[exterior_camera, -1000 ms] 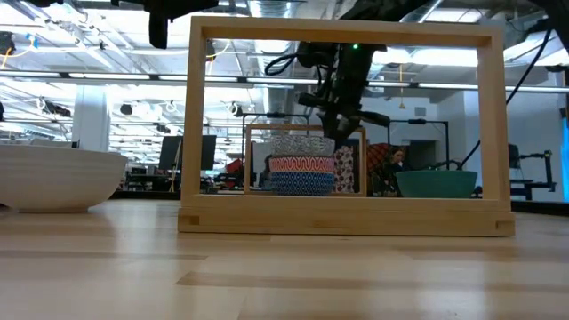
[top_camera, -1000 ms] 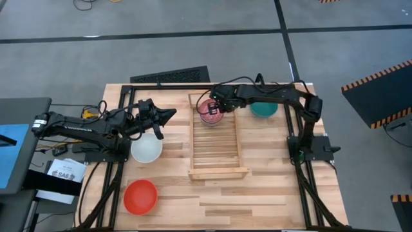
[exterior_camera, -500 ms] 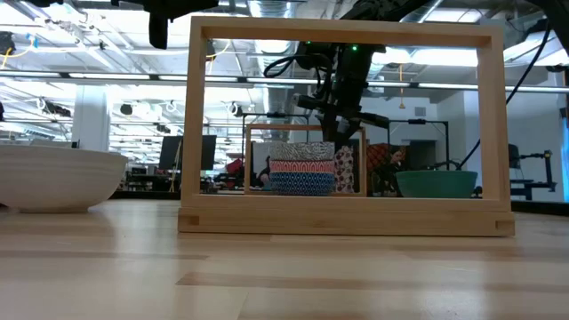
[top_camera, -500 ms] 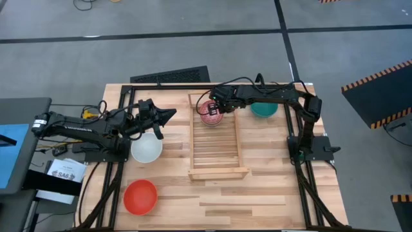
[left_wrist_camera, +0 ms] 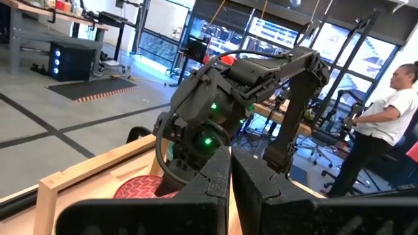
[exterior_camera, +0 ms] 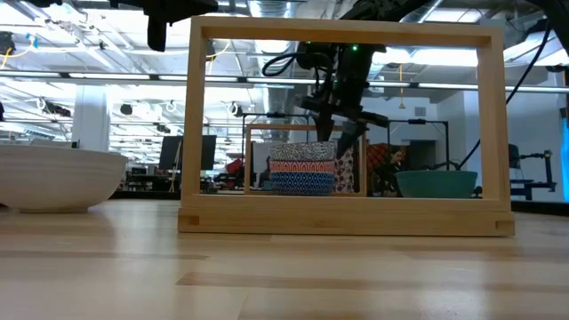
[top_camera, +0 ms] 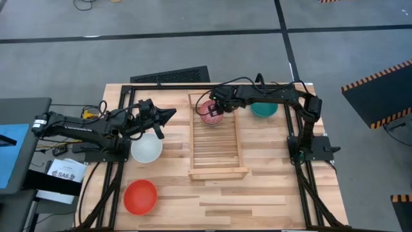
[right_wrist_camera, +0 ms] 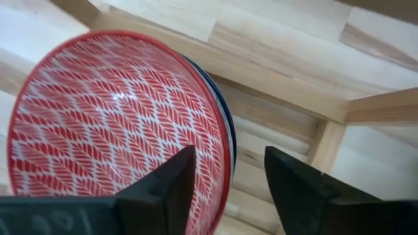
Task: Place and stack bowls onto a shelf
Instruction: Stack the red patterned bowl on top of the blue patterned bowl on the shelf
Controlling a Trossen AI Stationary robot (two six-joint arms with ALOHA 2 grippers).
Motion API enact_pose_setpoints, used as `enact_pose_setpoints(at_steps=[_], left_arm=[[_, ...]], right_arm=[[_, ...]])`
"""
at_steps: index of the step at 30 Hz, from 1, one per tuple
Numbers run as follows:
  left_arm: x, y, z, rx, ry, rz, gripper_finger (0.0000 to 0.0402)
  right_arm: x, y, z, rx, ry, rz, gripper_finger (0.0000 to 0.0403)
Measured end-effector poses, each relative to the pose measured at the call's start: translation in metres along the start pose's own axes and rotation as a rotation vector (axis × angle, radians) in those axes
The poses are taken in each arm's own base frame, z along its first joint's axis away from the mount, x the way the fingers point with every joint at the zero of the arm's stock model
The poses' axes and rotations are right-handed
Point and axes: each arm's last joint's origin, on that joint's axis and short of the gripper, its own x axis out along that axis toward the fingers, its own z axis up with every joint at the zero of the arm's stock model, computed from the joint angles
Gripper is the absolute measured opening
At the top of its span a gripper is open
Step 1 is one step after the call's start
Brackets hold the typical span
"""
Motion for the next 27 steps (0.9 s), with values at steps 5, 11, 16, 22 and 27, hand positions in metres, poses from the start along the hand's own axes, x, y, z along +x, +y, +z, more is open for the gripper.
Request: enact_pose_setpoints(at_steps=[5,11,16,22,27], left_arm=[[0.000,0.000,0.000,0.000,-0.006,0.018,0.0000],[0.000,0.001,0.000,-0.006,-0.008,0.026,0.0000],[0.000,0.001,-0.001,0.001,0.007,0.032,0.0000],[0.000,0.002,-0.003,0.011,0.021,0.046,0.0000],[0.000,0.003,-0.003,0.009,0.018,0.065,0.0000]], right_arm=[[0.000,-0.003,-0.001,-0.037,0.019,-0.017,0.0223],[-0.015,-0.006,0.006,-0.040,-0.025,0.022,0.0221],[-0.042,-0.016,0.013,-0.065,-0.069,0.050,0.0221],[-0.082,-0.027,-0.004,-0.179,-0.172,0.049,0.0218],[-0.070,-0.045,-0.049,-0.164,-0.233,0.144,0.0167]])
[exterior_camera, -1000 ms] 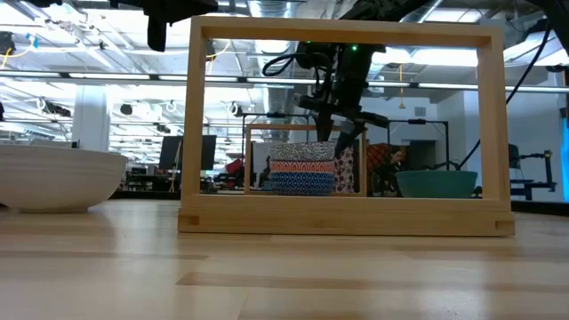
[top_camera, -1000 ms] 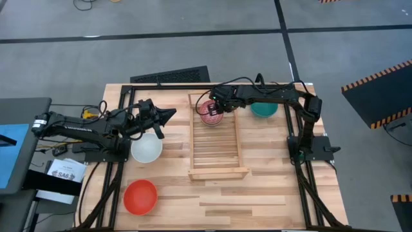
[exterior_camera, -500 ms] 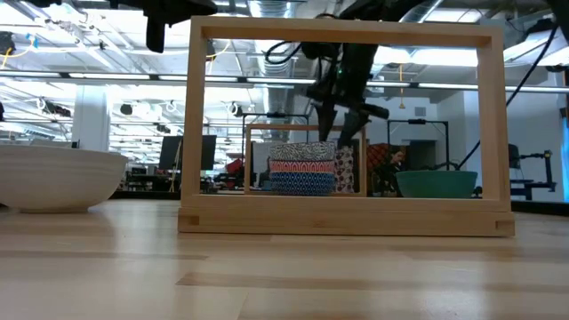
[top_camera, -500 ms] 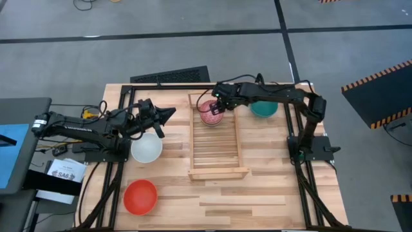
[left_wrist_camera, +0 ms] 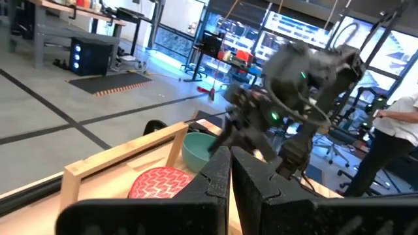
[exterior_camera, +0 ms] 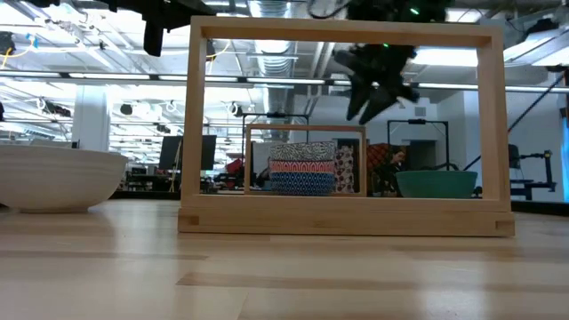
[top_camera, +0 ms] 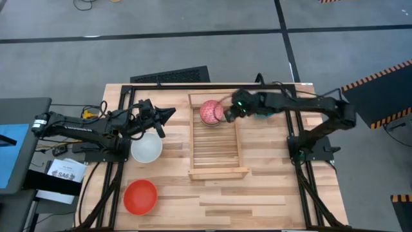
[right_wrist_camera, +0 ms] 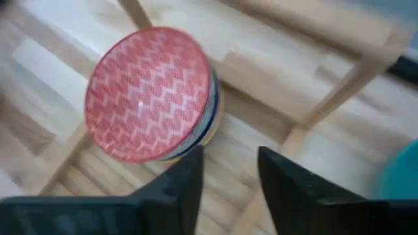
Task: Place and stack bowls onto a shelf
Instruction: Stack the red patterned bowl on top of the blue patterned bowl on the shelf
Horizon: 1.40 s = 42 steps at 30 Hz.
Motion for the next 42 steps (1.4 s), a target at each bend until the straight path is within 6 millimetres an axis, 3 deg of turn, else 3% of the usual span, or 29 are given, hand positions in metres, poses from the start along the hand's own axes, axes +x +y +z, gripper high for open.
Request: enact_pose_setpoints(at_steps=[3,6,8,14,19,42], left_arm=[[0.000,0.001,0.000,0.005,-0.007,0.021,0.0000],[0.000,0.001,0.000,0.006,-0.008,0.024,0.0000],[0.000,0.001,0.000,0.011,-0.008,0.024,0.0000],[0.000,0.001,-0.001,0.007,0.001,0.022,0.0000],[0.000,0.001,-0.001,-0.012,0.002,0.019,0.0000],[0.000,0.002,-0.003,0.010,0.020,0.046,0.0000]], right_arm=[[0.003,-0.006,-0.024,0.043,-0.095,0.134,0.0106],[0.005,-0.010,-0.029,0.101,-0.226,0.273,0.0033],[0.010,-0.013,-0.028,0.102,-0.289,0.294,0.0016],[0.039,-0.011,-0.024,-0.053,-0.359,0.299,0.0027],[0.058,-0.012,-0.031,-0.097,-0.300,0.276,0.0016],[0.062,-0.022,-0.030,-0.148,-0.278,0.210,0.0019]])
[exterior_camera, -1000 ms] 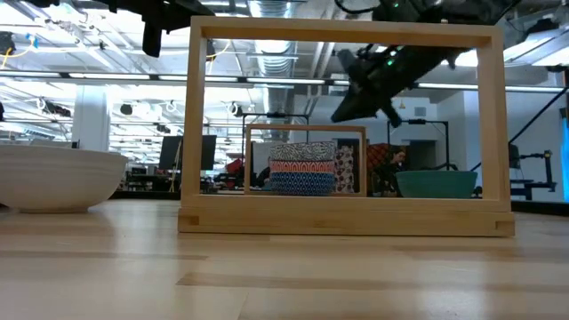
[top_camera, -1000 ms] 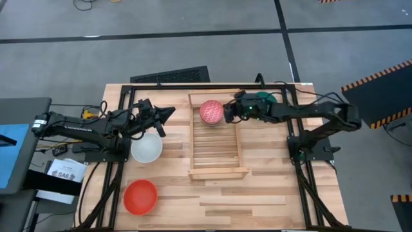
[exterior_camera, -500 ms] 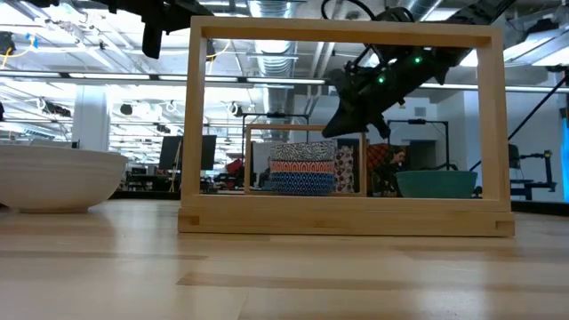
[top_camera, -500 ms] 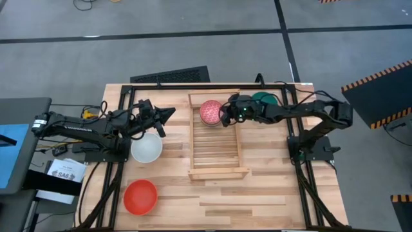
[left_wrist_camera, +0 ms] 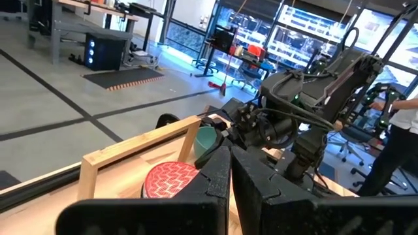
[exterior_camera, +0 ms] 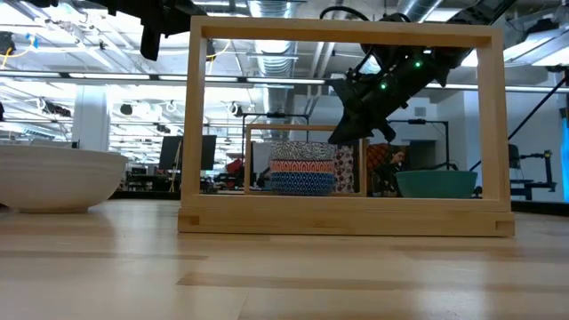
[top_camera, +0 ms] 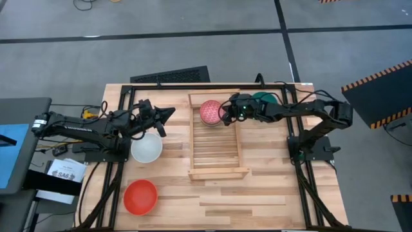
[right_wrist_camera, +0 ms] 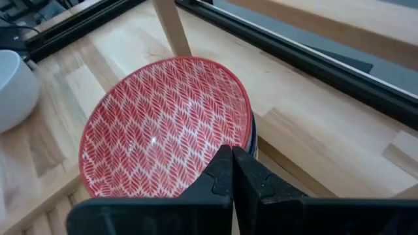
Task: Place and stack bowls onto a shelf
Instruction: Stack the red patterned bowl on top of the blue patterned bowl on the shelf, then put the gray bowl on the shelf
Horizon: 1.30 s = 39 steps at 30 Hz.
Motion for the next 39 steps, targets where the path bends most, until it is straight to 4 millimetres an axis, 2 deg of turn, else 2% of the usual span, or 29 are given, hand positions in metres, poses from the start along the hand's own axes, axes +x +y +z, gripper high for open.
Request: enact_pose_setpoints(at_steps=[3,6,12,17,21,35,39], left_arm=[[0.000,0.000,0.000,0.001,-0.001,0.000,0.0000],[0.000,0.000,0.000,0.027,-0.002,0.005,0.0000],[0.000,0.000,0.000,0.090,-0.001,0.013,0.0000],[0.000,0.001,-0.001,0.130,0.006,0.016,0.0000],[0.000,0.002,-0.003,0.151,0.029,0.021,0.0000],[0.000,0.002,-0.005,0.162,0.049,0.020,0.0000],[0.000,-0.001,-0.001,0.176,0.110,-0.005,0.0026]], right_arm=[[0.000,0.000,0.001,0.000,-0.006,0.003,0.0019],[-0.011,0.001,0.009,0.008,-0.046,0.017,0.0019],[-0.061,0.007,0.031,0.014,-0.127,0.073,0.0024],[-0.109,0.023,0.037,-0.006,-0.189,0.190,0.0028],[-0.133,0.033,0.039,-0.027,-0.249,0.276,0.0028],[-0.138,0.037,0.041,-0.007,-0.290,0.286,0.0032],[-0.138,0.037,0.042,0.010,-0.293,0.290,0.0033]])
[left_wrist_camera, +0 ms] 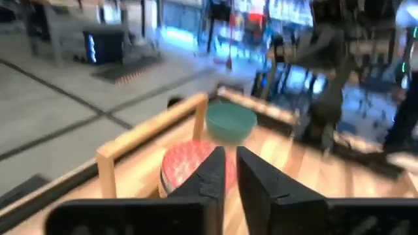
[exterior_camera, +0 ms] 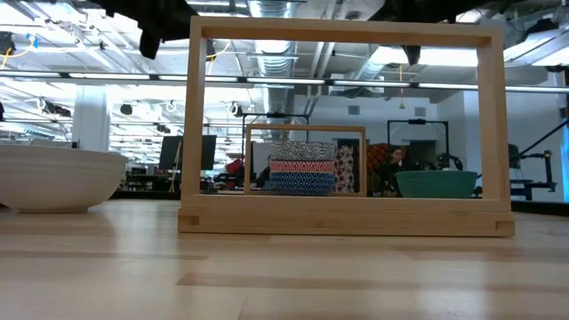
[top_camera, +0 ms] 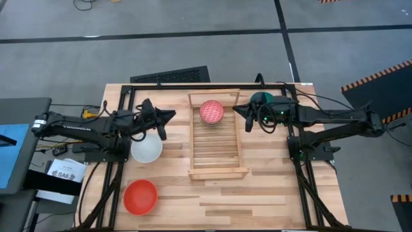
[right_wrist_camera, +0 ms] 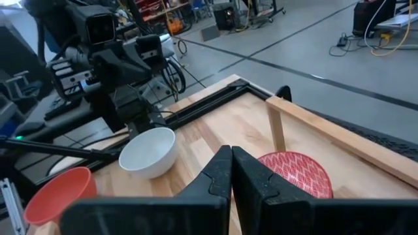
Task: Place and stack bowls onto a shelf
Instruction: Put the gray bowl on the shelf
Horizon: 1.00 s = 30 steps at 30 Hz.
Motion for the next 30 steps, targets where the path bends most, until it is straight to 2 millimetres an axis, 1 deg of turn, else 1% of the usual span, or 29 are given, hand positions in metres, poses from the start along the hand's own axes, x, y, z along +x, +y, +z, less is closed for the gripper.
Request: enact_pose_setpoints(at_steps=[3,6,9,12,16,20,24,26,30], left_arm=[[-0.003,0.001,0.010,0.035,0.148,0.034,0.0070],[-0.008,0.009,0.016,0.024,0.362,0.130,0.0123],[-0.016,0.017,0.013,-0.015,0.631,0.165,0.0170],[-0.021,0.025,0.001,-0.057,0.886,0.157,0.0201],[-0.015,0.038,-0.018,-0.102,1.112,0.247,0.0214],[0.001,0.049,-0.032,-0.084,1.232,0.349,0.0214],[0.018,0.055,-0.046,-0.018,1.326,0.356,0.0215],[0.024,0.057,-0.053,0.024,1.382,0.348,0.0215],[0.036,0.061,-0.067,0.084,1.483,0.317,0.0215]], right_arm=[[0.000,0.000,0.000,0.018,0.001,0.000,0.0033],[0.000,0.000,0.000,0.019,0.003,-0.001,0.0033],[0.000,0.000,0.000,0.021,0.003,-0.001,0.0033],[0.000,0.000,-0.001,0.020,0.005,-0.002,0.0033],[0.002,0.000,-0.002,0.019,0.012,-0.004,0.0033],[0.004,-0.001,-0.004,0.029,0.026,-0.009,0.0033],[0.008,-0.002,-0.010,0.035,0.064,-0.023,0.0033],[0.011,-0.001,-0.009,0.036,0.054,-0.019,0.0033],[0.014,-0.002,-0.014,0.027,0.085,-0.031,0.0034]])
